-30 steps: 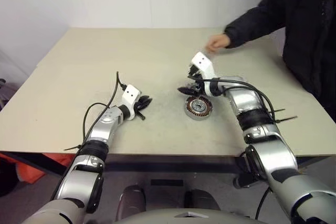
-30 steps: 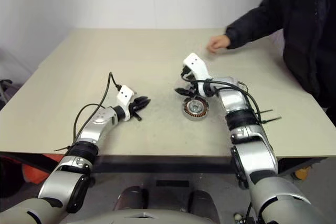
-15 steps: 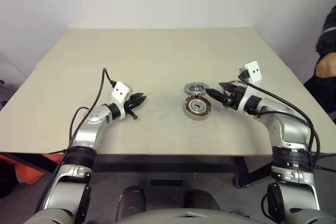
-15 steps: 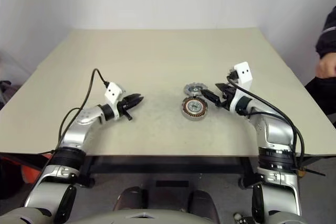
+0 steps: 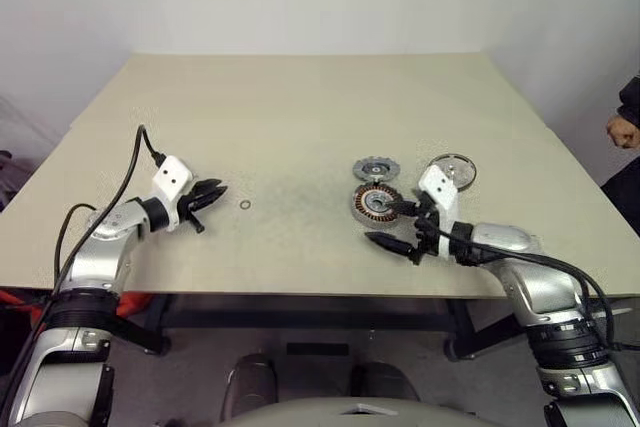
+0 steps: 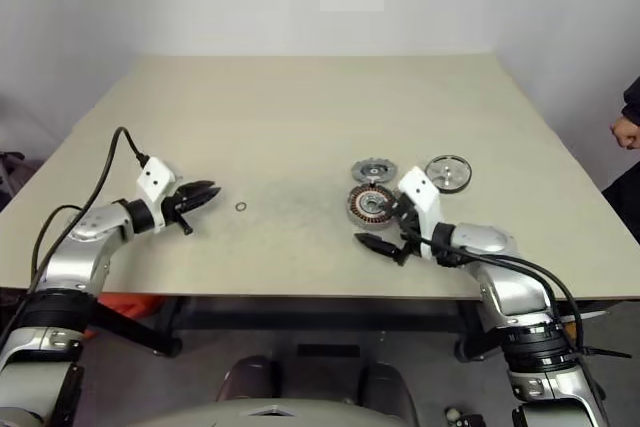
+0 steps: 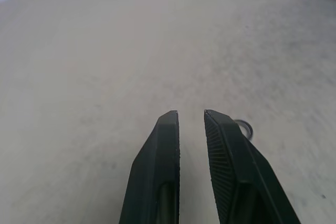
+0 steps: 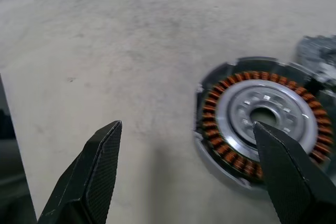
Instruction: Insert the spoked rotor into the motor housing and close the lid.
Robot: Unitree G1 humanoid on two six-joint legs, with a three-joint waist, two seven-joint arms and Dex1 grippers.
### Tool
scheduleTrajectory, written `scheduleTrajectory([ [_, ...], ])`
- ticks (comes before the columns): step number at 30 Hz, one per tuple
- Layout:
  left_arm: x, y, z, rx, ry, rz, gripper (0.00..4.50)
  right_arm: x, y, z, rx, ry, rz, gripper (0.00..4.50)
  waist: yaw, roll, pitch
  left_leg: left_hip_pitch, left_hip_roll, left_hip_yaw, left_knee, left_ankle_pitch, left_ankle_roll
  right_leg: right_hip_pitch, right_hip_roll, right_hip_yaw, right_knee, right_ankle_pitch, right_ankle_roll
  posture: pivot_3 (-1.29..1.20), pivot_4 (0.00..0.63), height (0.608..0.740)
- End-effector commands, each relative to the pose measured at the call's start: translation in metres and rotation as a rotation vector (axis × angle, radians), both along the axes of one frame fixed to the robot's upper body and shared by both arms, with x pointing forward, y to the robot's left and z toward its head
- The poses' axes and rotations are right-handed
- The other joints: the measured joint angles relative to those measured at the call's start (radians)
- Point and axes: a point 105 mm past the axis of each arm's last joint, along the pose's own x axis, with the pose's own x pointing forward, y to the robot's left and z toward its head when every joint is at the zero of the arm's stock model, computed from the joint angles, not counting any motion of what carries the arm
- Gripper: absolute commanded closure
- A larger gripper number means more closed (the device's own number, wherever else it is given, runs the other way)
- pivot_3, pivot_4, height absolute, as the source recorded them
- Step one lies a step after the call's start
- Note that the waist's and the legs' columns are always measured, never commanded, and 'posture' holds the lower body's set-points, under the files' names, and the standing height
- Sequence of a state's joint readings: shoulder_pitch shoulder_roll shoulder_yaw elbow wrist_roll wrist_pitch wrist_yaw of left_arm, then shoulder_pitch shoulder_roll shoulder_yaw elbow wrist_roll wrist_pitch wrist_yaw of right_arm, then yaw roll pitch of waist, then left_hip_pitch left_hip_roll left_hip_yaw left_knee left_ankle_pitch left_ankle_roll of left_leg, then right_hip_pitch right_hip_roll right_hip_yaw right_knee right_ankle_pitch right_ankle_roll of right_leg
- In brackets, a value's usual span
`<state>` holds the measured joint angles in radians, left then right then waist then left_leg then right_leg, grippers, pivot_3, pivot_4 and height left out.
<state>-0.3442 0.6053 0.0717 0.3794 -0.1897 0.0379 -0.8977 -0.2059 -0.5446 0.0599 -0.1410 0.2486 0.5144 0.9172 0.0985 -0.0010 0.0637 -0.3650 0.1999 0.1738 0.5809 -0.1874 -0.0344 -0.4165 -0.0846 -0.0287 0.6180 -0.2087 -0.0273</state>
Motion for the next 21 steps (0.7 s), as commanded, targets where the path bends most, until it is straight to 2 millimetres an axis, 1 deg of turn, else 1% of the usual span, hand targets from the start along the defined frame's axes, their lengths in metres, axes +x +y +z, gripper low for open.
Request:
scheduleTrajectory([
  [1, 0.005, 0.001, 0.01, 0.031, -0.036, -0.028, 3.69, 0.008, 0.004, 0.018, -0.001, -0.083, 0.02, 0.01, -0.001, 0.0, 0.0, 0.0, 0.0, 0.0, 0.0, 0.0, 0.0, 0.0, 0.0, 0.0, 0.0, 0.0, 0.0, 0.0, 0.0, 0.74],
  [5, 0.01, -0.011, 0.003, -0.035, 0.002, -0.054, 3.69, 0.008, 0.011, 0.028, 0.031, -0.113, 0.04, 0.01, 0.001, 0.0, 0.0, 0.0, 0.0, 0.0, 0.0, 0.0, 0.0, 0.0, 0.0, 0.0, 0.0, 0.002, -0.004, 0.0, 0.0, 0.74],
  [9, 0.016, -0.026, -0.008, -0.115, 0.075, -0.084, 3.69, 0.01, 0.012, 0.035, 0.034, -0.133, 0.038, 0.01, 0.001, 0.0, 0.0, 0.0, 0.0, 0.0, 0.0, 0.0, 0.0, 0.0, 0.0, 0.0, 0.0, 0.003, -0.004, 0.0, 0.0, 0.74],
  [14, 0.019, -0.034, -0.012, -0.12, 0.112, -0.132, 3.69, 0.011, 0.012, 0.037, 0.036, -0.144, 0.024, 0.01, -0.001, -0.001, 0.0, 0.0, 0.0, 0.0, 0.0, 0.0, 0.0, 0.0, 0.001, 0.0, 0.0, 0.003, -0.004, 0.0, 0.0, 0.74],
  [15, 0.02, -0.034, -0.012, -0.113, 0.114, -0.136, 3.31, 0.011, 0.012, 0.037, 0.036, -0.146, 0.02, 0.0, -0.001, -0.001, 0.0, 0.0, 0.0, 0.0, 0.0, 0.0, 0.0, 0.0, 0.0, 0.0, 0.0, 0.003, -0.004, 0.0, 0.0, 0.74],
  [16, 0.021, -0.032, -0.012, -0.105, 0.115, -0.134, 3.11, 0.011, 0.012, 0.037, 0.038, -0.148, 0.015, 0.0, -0.001, -0.001, 0.0, 0.0, 0.0, 0.0, 0.0, 0.0, 0.0, 0.0, 0.0, 0.0, 0.0, 0.003, -0.004, 0.0, 0.0, 0.74],
  [18, 0.024, -0.027, -0.011, -0.078, 0.114, -0.118, 2.53, 0.011, 0.01, 0.037, 0.038, -0.153, -0.001, 0.0, 0.0, -0.001, 0.0, 0.0, 0.0, 0.0, 0.0, 0.0, 0.0, 0.0, 0.0, 0.0, 0.0, 0.003, -0.004, 0.0, 0.0, 0.74],
  [21, 0.024, -0.023, -0.01, -0.061, 0.127, -0.121, 2.53, 0.011, 0.009, 0.035, 0.04, -0.155, -0.016, 0.0, 0.0, -0.001, 0.0, 0.0, 0.0, 0.0, 0.0, 0.0, 0.0, 0.0, 0.0, 0.0, 0.0, 0.003, -0.004, 0.0, 0.0, 0.74],
])
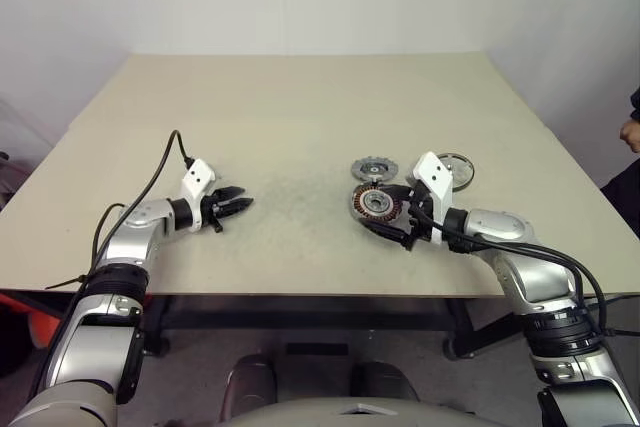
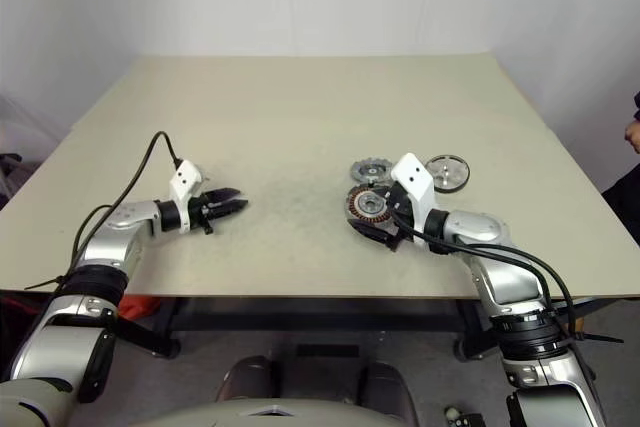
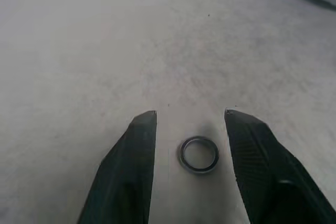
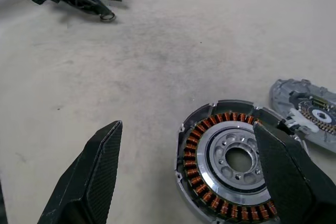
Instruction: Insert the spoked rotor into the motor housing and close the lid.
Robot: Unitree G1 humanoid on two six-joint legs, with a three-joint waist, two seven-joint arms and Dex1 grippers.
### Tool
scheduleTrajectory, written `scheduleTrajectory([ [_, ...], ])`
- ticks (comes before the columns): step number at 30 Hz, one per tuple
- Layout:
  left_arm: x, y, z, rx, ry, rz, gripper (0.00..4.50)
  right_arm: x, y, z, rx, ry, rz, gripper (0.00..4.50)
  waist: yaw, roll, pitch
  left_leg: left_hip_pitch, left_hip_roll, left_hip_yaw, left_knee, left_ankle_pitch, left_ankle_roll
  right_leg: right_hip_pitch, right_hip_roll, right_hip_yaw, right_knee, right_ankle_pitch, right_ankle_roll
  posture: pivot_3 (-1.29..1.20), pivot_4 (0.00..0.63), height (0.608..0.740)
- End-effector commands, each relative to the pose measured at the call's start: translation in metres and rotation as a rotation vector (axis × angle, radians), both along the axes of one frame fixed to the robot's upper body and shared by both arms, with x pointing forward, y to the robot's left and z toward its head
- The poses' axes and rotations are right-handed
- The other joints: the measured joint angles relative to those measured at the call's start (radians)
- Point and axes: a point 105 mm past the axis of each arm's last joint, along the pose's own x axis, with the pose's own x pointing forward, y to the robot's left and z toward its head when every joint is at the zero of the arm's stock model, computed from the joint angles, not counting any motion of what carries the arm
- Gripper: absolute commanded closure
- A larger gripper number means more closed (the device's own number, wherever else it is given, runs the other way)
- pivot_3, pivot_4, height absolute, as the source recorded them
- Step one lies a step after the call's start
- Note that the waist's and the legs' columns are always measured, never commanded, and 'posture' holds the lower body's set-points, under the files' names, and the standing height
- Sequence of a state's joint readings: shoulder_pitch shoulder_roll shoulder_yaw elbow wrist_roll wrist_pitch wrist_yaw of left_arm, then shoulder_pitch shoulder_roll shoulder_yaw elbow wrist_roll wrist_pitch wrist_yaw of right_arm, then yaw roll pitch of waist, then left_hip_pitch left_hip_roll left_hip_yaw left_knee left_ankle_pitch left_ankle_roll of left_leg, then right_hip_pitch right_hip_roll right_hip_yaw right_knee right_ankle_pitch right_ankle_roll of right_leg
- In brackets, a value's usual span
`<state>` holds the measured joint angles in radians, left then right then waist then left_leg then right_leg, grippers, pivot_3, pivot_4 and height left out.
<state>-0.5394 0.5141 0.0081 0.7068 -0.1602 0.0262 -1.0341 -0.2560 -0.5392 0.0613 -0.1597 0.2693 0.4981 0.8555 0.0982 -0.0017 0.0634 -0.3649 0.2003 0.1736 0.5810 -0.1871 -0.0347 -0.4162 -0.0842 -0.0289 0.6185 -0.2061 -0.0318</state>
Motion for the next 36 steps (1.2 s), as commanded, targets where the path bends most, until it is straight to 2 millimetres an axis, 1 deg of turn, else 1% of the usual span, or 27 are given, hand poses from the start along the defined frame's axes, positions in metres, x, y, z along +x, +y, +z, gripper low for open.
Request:
scheduleTrajectory([
  [1, 0.006, 0.006, 0.015, 0.03, -0.045, -0.012, 2.53, -0.001, 0.003, 0.014, 0.024, -0.061, 0.003, 0.0, 0.0, 0.0, 0.0, 0.0, 0.0, 0.0, 0.0, 0.0, 0.0, 0.0, 0.0, 0.0, 0.0, 0.0, 0.0, 0.0, 0.0, 0.74],
  [6, 0.003, 0.008, 0.01, 0.033, -0.014, -0.023, 2.53, 0.0, 0.004, 0.014, 0.027, -0.062, -0.004, 0.0, 0.002, 0.0, 0.0, 0.0, 0.0, 0.0, 0.0, 0.0, 0.0, 0.0, 0.0, 0.0, 0.0, 0.0, 0.0, 0.0, 0.0, 0.74],
  [10, -0.003, 0.002, 0.003, 0.019, 0.013, -0.05, 2.53, 0.0, 0.004, 0.014, 0.029, -0.063, -0.004, 0.0, 0.001, 0.0, 0.0, 0.0, 0.0, 0.0, 0.0, 0.0, 0.0, 0.0, 0.0, 0.0, 0.0, 0.0, 0.0, 0.0, 0.0, 0.74],
  [20, -0.006, 0.0, -0.01, 0.033, 0.045, -0.033, 2.53, 0.003, 0.003, 0.016, 0.022, -0.071, -0.006, 0.0, 0.002, 0.0, 0.0, 0.002, 0.0, 0.0, 0.0, 0.0, 0.0, 0.002, 0.0, 0.0, 0.0, 0.0, 0.0, 0.0, 0.0, 0.74],
  [25, -0.005, 0.0, -0.014, 0.041, 0.05, -0.022, 2.53, 0.003, 0.003, 0.017, 0.025, -0.074, -0.012, 0.0, 0.002, 0.0, 0.0, 0.008, 0.0, 0.0, 0.0, 0.0, 0.0, 0.009, 0.0, 0.0, -0.001, 0.0, 0.0, 0.0, 0.0, 0.74],
  [28, -0.004, -0.002, -0.014, 0.044, 0.051, -0.022, 2.53, 0.004, 0.003, 0.018, 0.027, -0.076, -0.016, 0.0, 0.002, 0.0, 0.0, 0.012, 0.0, 0.0, 0.0, 0.0, 0.0, 0.012, -0.001, 0.0, -0.001, -0.004, 0.006, 0.0, 0.0, 0.74],
  [32, -0.003, -0.003, -0.014, 0.043, 0.05, -0.021, 2.53, 0.005, 0.003, 0.018, 0.03, -0.078, -0.021, 0.0, 0.002, 0.0, 0.0, 0.014, 0.0, 0.0, 0.0, 0.0, 0.0, 0.014, 0.0, 0.0, -0.001, -0.004, 0.007, 0.0, 0.0, 0.74],
  [35, -0.003, -0.004, -0.013, 0.041, 0.049, -0.019, 3.14, 0.005, 0.003, 0.018, 0.031, -0.078, -0.024, 0.0, 0.002, 0.0, 0.0, 0.014, 0.0, 0.0, 0.0, 0.0, 0.0, 0.014, -0.001, 0.0, -0.001, -0.004, 0.007, 0.0, 0.0, 0.74],
  [36, -0.003, -0.003, -0.013, 0.041, 0.049, -0.018, 3.45, 0.006, 0.003, 0.018, 0.032, -0.078, -0.025, 0.0, 0.002, 0.0, 0.0, 0.014, 0.0, 0.0, 0.0, 0.0, 0.0, 0.014, -0.001, 0.0, -0.001, -0.004, 0.006, 0.0, 0.0, 0.74],
])
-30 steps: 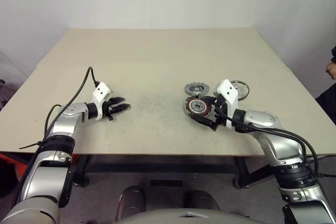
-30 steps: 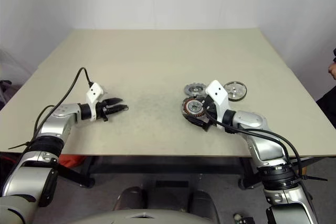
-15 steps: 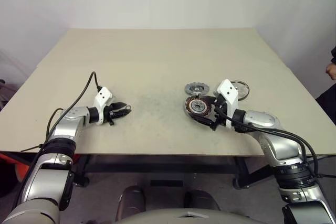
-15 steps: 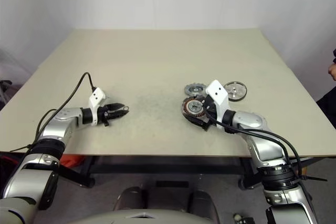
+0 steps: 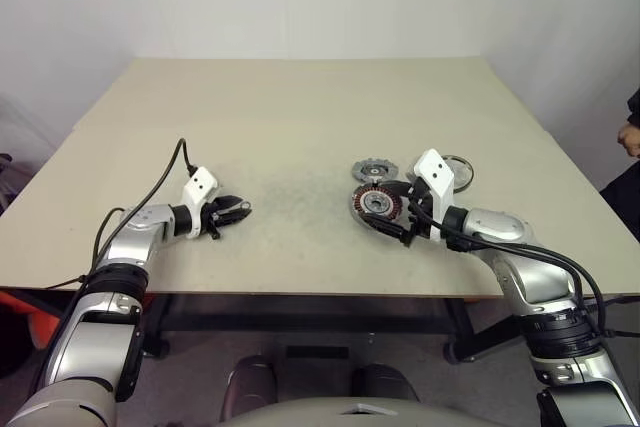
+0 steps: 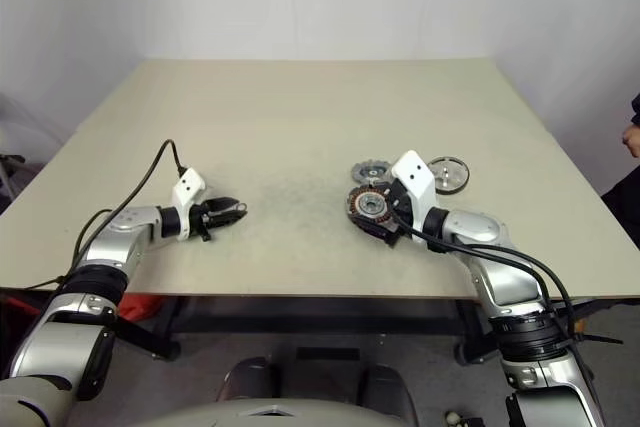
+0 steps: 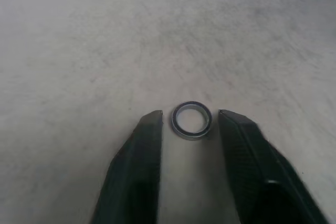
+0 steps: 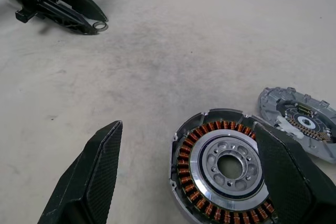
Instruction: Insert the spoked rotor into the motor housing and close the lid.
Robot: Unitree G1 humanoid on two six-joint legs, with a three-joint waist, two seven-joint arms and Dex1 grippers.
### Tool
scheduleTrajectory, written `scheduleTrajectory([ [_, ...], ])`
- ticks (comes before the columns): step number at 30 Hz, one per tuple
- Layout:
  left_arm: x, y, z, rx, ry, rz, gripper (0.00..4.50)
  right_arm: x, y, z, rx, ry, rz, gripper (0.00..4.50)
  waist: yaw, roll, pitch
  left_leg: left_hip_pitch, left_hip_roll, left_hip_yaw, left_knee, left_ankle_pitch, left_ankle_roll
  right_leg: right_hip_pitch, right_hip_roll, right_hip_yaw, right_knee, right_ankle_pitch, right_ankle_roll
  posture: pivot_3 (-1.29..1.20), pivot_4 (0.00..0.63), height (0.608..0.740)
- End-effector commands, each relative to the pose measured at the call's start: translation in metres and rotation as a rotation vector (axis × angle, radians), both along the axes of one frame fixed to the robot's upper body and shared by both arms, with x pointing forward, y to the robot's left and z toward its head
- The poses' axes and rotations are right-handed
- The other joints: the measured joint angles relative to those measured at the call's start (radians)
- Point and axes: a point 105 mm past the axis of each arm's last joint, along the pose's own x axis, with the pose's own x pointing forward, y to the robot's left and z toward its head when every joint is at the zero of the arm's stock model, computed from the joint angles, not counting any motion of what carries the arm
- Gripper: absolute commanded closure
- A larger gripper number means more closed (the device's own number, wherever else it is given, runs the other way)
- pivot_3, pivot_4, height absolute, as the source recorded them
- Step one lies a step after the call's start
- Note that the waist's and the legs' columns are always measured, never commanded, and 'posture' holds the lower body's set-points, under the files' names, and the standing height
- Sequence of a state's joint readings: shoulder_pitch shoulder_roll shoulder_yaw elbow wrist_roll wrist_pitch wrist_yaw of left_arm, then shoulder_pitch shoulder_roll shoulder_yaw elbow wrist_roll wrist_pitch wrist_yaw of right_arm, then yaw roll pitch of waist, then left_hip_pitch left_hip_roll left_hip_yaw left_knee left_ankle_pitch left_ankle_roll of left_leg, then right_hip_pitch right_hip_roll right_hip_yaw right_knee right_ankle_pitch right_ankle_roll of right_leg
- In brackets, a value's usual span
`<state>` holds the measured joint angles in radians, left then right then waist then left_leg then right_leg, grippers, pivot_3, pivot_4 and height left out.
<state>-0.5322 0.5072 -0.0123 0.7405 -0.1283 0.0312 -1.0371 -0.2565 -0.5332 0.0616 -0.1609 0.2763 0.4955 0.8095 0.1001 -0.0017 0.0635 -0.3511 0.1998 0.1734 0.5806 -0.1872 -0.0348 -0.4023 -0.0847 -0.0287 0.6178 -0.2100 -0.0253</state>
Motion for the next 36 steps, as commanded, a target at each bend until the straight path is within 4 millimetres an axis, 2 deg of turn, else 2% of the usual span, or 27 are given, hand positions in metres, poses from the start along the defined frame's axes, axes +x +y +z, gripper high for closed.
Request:
scheduleTrajectory([
  [1, 0.003, -0.003, 0.003, 0.01, -0.01, -0.011, 3.7, 0.002, 0.004, 0.016, 0.023, -0.062, 0.012, 0.0, 0.0, 0.0, 0.0, 0.0, 0.0, 0.0, 0.0, 0.0, 0.0, 0.0, 0.0, 0.0, 0.0, 0.0, 0.0, 0.0, 0.0, 0.74],
  [9, 0.003, -0.004, 0.005, 0.01, -0.022, -0.006, 3.7, 0.003, 0.003, 0.016, 0.022, -0.062, 0.01, 0.0, 0.0, 0.0, 0.0, 0.0, 0.0, 0.0, -0.001, 0.0, 0.0, 0.0, 0.0, 0.0, 0.0, 0.001, -0.002, 0.0, 0.0, 0.74],
  [14, 0.012, -0.015, 0.034, -0.077, -0.095, -0.019, 3.7, 0.003, 0.003, 0.015, 0.022, -0.06, 0.009, 0.0, 0.001, 0.0, 0.0, 0.0, 0.0, 0.0, -0.001, 0.0, 0.0, 0.0, 0.0, 0.0, -0.001, 0.0, 0.0, 0.0, 0.0, 0.74],
  [18, 0.017, -0.038, 0.063, -0.145, -0.139, -0.096, 3.7, -0.001, -0.002, 0.014, 0.015, -0.05, 0.017, 0.0, 0.004, -0.001, 0.0, -0.001, 0.0, 0.0, -0.001, 0.0, 0.0, 0.0, 0.0, 0.0, -0.001, 0.003, -0.006, 0.0, 0.0, 0.74],
  [22, 0.02, -0.062, 0.078, -0.158, -0.162, -0.178, 3.7, -0.005, -0.011, 0.01, -0.017, -0.035, 0.013, 0.0, 0.005, -0.001, 0.0, -0.001, 0.0, 0.0, -0.001, 0.0, 0.0, 0.0, 0.0, 0.0, -0.001, 0.003, -0.006, 0.0, 0.0, 0.74],
  [32, 0.029, -0.131, 0.074, -0.123, -0.147, -0.384, 3.7, -0.014, -0.052, 0.001, -0.132, -0.01, -0.083, 0.0, 0.012, -0.001, 0.001, -0.003, -0.001, 0.0, -0.002, -0.001, 0.002, 0.0, 0.0, -0.001, -0.006, 0.004, -0.005, 0.0, 0.0, 0.74],
  [36, 0.028, -0.165, 0.072, -0.121, -0.14, -0.461, 3.7, -0.027, -0.056, -0.01, -0.176, 0.02, -0.087, 0.0, 0.027, -0.001, 0.001, -0.005, -0.001, 0.0, -0.002, -0.002, 0.004, 0.0, 0.0, -0.001, -0.01, 0.004, -0.004, 0.0, 0.0, 0.74],
])
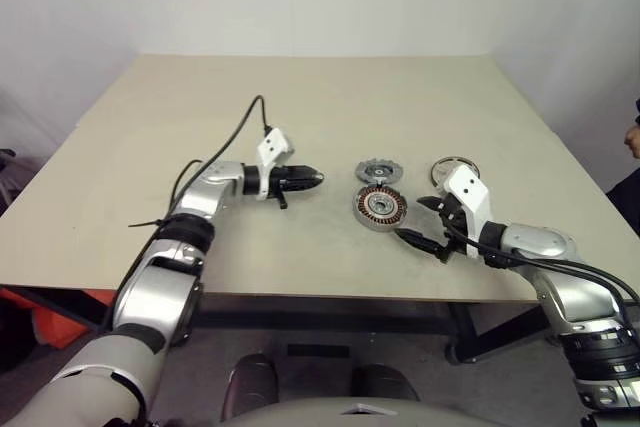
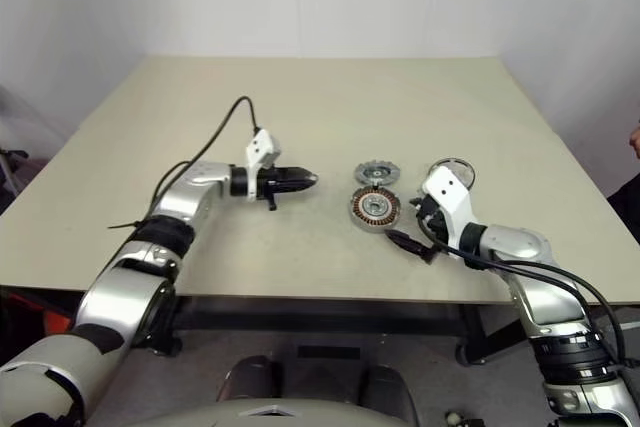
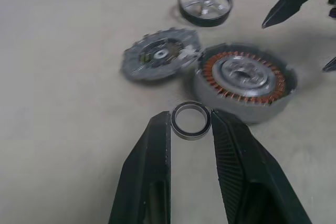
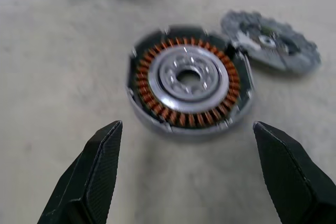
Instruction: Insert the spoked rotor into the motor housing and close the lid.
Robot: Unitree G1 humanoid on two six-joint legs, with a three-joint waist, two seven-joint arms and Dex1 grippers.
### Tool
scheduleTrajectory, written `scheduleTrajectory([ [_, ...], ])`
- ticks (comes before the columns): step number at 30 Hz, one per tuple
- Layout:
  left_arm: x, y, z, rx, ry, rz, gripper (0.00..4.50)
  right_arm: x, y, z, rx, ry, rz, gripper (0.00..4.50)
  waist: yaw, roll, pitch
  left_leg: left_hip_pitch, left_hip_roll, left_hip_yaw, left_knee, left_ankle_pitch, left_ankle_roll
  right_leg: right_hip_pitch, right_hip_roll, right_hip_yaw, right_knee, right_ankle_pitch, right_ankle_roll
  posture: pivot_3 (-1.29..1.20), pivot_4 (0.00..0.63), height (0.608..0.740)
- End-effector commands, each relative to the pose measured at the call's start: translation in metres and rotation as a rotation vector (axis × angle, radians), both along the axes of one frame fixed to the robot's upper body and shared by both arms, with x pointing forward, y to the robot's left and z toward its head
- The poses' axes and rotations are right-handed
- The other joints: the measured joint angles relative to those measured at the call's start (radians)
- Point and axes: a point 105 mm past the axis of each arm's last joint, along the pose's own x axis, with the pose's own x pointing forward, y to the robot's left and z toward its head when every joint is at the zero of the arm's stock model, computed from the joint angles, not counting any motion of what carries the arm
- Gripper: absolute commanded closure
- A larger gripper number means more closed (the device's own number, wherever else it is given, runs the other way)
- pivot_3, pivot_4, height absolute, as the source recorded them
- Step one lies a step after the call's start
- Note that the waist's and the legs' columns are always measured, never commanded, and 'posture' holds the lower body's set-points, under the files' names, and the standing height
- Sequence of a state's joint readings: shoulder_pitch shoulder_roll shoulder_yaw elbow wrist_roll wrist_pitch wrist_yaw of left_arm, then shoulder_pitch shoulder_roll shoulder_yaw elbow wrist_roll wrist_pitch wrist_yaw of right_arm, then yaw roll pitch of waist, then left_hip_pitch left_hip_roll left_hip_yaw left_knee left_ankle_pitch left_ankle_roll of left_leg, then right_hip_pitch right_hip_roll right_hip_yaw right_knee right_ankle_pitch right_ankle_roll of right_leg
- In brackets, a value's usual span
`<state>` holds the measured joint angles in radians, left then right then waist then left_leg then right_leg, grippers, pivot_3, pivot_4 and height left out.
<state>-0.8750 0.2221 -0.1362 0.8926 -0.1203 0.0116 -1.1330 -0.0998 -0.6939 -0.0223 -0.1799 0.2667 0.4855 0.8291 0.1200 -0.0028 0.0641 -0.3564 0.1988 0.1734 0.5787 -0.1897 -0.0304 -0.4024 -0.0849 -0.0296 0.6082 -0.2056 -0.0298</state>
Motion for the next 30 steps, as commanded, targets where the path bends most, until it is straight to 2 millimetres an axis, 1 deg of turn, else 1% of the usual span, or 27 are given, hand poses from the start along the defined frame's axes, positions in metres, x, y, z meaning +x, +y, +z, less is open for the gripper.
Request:
scheduleTrajectory([
  [1, 0.001, -0.028, 0.012, 0.013, -0.056, -0.077, 3.7, -0.01, 0.002, 0.008, -0.036, -0.043, 0.027, 0.0, 0.01, 0.0, 0.0, -0.001, 0.0, 0.0, 0.0, 0.0, 0.001, 0.0, 0.0, 0.0, 0.0, 0.0, 0.0, 0.0, 0.0, 0.74],
  [7, -0.004, -0.062, 0.01, 0.041, -0.062, -0.148, 3.7, -0.022, 0.003, 0.004, -0.034, -0.037, 0.004, 0.0, 0.017, 0.0, 0.0, -0.002, -0.001, 0.0, 0.0, -0.001, 0.002, 0.0, -0.002, -0.001, -0.001, 0.0, 0.001, 0.0, 0.0, 0.74],
  [12, -0.007, -0.079, 0.011, 0.059, -0.075, -0.181, 3.7, -0.028, 0.004, 0.005, -0.033, -0.045, -0.018, 0.0, 0.025, 0.0, 0.0, -0.002, -0.003, 0.0, 0.001, -0.001, 0.002, 0.0, -0.004, -0.001, -0.002, 0.001, 0.003, 0.0, 0.0, 0.74],
  [19, -0.016, -0.096, 0.01, 0.082, -0.082, -0.245, 3.7, -0.032, 0.004, 0.007, -0.035, -0.056, -0.044, 0.0, 0.034, 0.0, 0.0, -0.002, -0.007, -0.001, 0.001, -0.002, 0.003, 0.0, -0.007, 0.0, -0.002, 0.002, 0.005, 0.0, 0.0, 0.74],
  [30, -0.031, -0.108, -0.003, 0.128, -0.081, -0.329, 3.7, -0.029, 0.01, 0.007, -0.031, -0.07, -0.057, 0.0, 0.034, 0.0, 0.0, -0.002, -0.008, -0.002, 0.001, -0.002, 0.004, 0.0, -0.008, 0.0, -0.002, 0.002, 0.006, 0.0, 0.0, 0.74],
])
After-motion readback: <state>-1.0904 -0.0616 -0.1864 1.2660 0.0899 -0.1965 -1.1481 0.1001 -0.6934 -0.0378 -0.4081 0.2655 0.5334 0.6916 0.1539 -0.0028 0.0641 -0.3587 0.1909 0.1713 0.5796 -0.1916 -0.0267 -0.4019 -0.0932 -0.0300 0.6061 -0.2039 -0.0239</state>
